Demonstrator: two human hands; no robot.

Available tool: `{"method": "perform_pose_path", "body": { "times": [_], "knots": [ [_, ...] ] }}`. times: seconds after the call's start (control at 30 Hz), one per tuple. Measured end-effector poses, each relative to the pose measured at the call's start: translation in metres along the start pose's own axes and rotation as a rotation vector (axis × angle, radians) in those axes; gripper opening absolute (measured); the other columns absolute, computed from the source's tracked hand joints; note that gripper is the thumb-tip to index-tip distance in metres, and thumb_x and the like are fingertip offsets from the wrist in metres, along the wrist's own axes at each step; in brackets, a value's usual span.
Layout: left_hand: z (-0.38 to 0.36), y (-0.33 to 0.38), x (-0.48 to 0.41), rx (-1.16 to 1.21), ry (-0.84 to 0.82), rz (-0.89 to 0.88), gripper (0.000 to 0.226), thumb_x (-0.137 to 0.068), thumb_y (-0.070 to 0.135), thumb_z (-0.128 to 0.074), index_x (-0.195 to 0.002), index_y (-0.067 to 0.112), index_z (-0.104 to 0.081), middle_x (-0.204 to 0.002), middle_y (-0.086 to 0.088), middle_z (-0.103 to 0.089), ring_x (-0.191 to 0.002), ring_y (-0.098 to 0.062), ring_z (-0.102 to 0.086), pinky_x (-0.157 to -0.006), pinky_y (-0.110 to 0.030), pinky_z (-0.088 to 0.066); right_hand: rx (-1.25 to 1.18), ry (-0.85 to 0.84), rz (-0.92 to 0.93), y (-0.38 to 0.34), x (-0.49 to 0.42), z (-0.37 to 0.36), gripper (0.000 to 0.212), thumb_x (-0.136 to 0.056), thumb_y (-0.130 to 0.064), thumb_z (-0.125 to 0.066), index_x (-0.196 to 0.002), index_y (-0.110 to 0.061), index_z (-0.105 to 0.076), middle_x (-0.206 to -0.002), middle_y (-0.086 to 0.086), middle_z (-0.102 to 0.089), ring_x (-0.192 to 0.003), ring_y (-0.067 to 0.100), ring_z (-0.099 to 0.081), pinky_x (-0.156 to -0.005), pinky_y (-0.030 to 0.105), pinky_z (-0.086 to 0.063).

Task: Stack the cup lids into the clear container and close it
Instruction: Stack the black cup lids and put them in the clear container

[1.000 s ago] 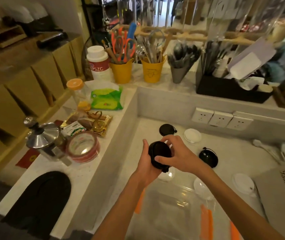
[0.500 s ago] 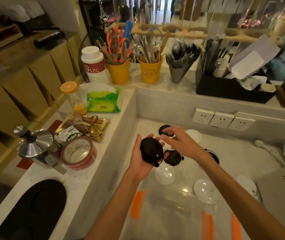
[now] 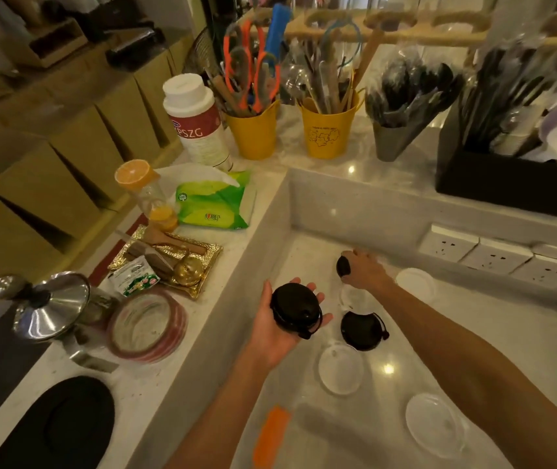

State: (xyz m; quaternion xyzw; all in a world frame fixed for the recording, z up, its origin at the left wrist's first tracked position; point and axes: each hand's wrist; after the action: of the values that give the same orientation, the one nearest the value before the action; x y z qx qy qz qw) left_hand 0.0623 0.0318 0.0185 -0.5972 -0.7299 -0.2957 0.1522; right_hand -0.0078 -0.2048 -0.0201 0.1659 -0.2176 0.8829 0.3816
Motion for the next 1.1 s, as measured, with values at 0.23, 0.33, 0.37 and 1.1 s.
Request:
{"method": "perform_pose_path", "body": {
  "times": [0.23, 0.33, 0.37, 1.1],
  "knots": [
    [0.007, 0.004, -0.015, 0.006, 0.054, -0.068, 0.067, -0.094, 0.061, -0.052, -0.142, 0.016, -0.056, -0.136, -0.018, -0.066, -0.128, -0.042, -0.06, -0.099, -0.068, -0.049, -0.021, 0.02, -0.091, -0.006, -0.006, 0.0, 0.069, -0.088, -0.028, -0.067, -0.147, -0.023, -0.032, -0.147, 0.017, -0.034, -0.137, 0.042, -0.028, -0.104, 0.049, -0.043],
    [0.004, 0.007, -0.016, -0.056, 0.109, -0.123, 0.065, -0.095, 0.066, -0.046, -0.139, 0.019, -0.058, -0.141, -0.015, -0.063, -0.129, -0.039, -0.058, -0.099, -0.062, -0.052, -0.24, 0.065, -0.022, -0.022, 0.015, 0.024, 0.073, -0.085, -0.037, -0.071, -0.145, -0.019, -0.034, -0.144, 0.018, -0.041, -0.134, 0.039, -0.037, -0.106, 0.048, -0.041],
    [0.004, 0.008, -0.015, -0.096, 0.127, -0.144, 0.066, -0.095, 0.068, -0.043, -0.139, 0.021, -0.058, -0.143, -0.013, -0.061, -0.128, -0.037, -0.059, -0.1, -0.06, -0.052, -0.402, 0.061, 0.018, -0.031, 0.031, 0.032, 0.072, -0.083, -0.042, -0.073, -0.142, -0.021, -0.036, -0.141, 0.016, -0.044, -0.129, 0.036, -0.045, -0.102, 0.047, -0.045],
    [-0.039, -0.019, 0.062, -0.45, -0.202, -0.345, 0.058, -0.103, 0.056, -0.033, -0.134, 0.015, -0.061, -0.135, -0.016, -0.065, -0.118, -0.032, -0.064, -0.091, -0.042, -0.057, -0.507, 0.231, 0.005, -0.115, 0.235, 0.056, 0.069, -0.076, -0.079, -0.052, -0.116, -0.024, -0.045, -0.107, -0.007, -0.06, -0.081, 0.015, -0.063, -0.059, 0.025, -0.047]
  ]
}}
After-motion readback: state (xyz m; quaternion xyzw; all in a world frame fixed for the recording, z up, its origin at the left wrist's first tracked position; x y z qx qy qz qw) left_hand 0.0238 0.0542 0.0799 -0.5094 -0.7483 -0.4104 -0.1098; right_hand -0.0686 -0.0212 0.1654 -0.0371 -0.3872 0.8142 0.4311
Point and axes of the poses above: each hand's wrist, its own x-axis away from the middle knuckle, its own z-axis out of the back of the hand, y = z × x
